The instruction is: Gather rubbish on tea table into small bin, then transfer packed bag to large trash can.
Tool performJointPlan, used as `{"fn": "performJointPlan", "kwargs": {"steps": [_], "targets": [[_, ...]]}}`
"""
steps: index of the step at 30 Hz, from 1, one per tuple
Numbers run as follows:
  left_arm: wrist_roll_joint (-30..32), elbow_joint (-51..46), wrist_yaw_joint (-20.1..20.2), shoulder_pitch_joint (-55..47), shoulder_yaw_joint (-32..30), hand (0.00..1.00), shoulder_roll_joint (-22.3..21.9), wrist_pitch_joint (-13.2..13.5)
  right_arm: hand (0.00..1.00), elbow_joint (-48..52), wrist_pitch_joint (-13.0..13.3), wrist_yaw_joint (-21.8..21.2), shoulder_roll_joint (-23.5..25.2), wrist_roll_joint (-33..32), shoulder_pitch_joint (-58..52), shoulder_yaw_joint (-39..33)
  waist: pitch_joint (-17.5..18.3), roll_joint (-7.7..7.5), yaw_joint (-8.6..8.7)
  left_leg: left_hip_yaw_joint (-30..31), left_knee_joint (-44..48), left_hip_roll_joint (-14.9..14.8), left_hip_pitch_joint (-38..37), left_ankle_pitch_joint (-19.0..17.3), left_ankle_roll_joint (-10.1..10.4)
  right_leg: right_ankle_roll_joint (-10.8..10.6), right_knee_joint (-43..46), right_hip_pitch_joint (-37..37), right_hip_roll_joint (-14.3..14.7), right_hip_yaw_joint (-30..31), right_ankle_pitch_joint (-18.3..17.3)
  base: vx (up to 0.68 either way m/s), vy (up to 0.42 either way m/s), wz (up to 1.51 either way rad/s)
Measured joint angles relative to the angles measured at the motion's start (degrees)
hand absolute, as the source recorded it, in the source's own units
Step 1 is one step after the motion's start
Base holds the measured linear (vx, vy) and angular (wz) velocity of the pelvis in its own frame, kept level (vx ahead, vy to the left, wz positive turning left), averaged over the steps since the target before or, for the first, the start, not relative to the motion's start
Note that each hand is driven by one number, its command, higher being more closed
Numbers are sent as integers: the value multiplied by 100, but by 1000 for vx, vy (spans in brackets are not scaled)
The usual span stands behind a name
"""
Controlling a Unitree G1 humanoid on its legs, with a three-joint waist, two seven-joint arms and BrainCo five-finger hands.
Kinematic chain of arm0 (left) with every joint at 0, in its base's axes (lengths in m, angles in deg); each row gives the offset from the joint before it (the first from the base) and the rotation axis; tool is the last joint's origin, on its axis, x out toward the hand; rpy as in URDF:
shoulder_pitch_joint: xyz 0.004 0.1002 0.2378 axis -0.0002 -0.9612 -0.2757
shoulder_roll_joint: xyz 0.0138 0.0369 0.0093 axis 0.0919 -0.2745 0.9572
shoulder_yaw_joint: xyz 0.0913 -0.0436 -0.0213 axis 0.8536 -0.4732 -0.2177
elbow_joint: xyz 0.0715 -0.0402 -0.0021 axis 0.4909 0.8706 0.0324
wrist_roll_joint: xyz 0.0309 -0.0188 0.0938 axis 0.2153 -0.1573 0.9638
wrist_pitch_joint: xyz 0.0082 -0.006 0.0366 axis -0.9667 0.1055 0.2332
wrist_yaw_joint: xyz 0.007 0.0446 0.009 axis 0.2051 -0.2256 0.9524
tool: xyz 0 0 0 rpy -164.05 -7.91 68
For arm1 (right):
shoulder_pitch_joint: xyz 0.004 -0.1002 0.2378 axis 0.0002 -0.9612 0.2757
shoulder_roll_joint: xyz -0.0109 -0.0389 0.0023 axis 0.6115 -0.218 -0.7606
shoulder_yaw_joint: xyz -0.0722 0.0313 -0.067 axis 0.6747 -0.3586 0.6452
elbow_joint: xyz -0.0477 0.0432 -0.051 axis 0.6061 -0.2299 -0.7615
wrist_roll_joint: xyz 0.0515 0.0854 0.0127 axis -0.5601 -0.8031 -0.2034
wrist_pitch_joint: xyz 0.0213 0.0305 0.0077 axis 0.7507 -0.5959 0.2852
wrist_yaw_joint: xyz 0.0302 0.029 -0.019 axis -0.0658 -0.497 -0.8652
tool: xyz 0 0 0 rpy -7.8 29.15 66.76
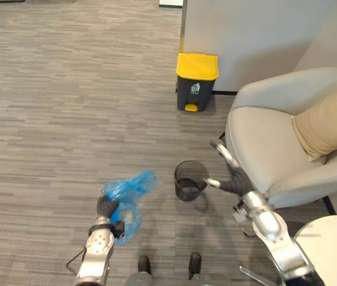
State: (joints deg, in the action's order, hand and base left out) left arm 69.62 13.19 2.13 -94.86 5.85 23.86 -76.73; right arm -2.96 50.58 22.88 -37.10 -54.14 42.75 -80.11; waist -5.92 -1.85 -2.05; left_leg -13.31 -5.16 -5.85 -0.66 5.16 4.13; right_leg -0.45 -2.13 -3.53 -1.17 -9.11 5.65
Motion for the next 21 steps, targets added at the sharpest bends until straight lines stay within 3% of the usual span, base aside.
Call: {"fn": "performJointPlan", "kwargs": {"steps": [4,8,10,17,18,20,21], "targets": [[2,472,131,-253,-331,100,47,-2,0,-1411,-101,-75,184,200,-494,-562,46,87,142,123,0,12,34,-24,28,-40,-24,37,-8,-123,-45,21,11,15],[16,1109,346,-369,-398,100,34,-7,0,-3030,-234,8,478,916,-662,-984,138,238,137,295,9,37,153,-44,50,-55,-101,42,-70,-276,-75,19,23,19],[20,1372,405,-402,-400,100,6,-28,0,-3545,-328,142,626,937,-658,-1135,151,293,142,407,48,54,227,-43,51,-73,-88,40,-92,-384,-106,26,13,28],[5,1599,494,-510,-583,100,-126,-133,0,-4081,-466,541,773,910,-532,-1258,-50,379,100,876,814,83,873,-328,-11,-88,629,-129,-315,-1090,-613,-10,17,55],[-1,1593,488,-478,-592,100,-140,-134,0,-4081,-486,585,866,869,-485,-1382,-102,385,89,712,959,34,1025,-407,-120,-100,752,-190,-373,-1260,-691,-40,6,80],[-109,1581,483,-418,-598,100,-161,-153,0,-4104,-569,706,918,774,-407,-1460,-139,266,112,-222,1092,-128,1252,-601,-431,-126,760,-328,-612,-1636,-728,18,32,97],[-122,1569,480,-332,-596,100,-173,-155,0,-4112,-596,736,937,699,-395,-1549,-150,297,117,-650,1280,-241,1328,-644,-496,-148,790,-353,-683,-1778,-735,113,112,94]]}}
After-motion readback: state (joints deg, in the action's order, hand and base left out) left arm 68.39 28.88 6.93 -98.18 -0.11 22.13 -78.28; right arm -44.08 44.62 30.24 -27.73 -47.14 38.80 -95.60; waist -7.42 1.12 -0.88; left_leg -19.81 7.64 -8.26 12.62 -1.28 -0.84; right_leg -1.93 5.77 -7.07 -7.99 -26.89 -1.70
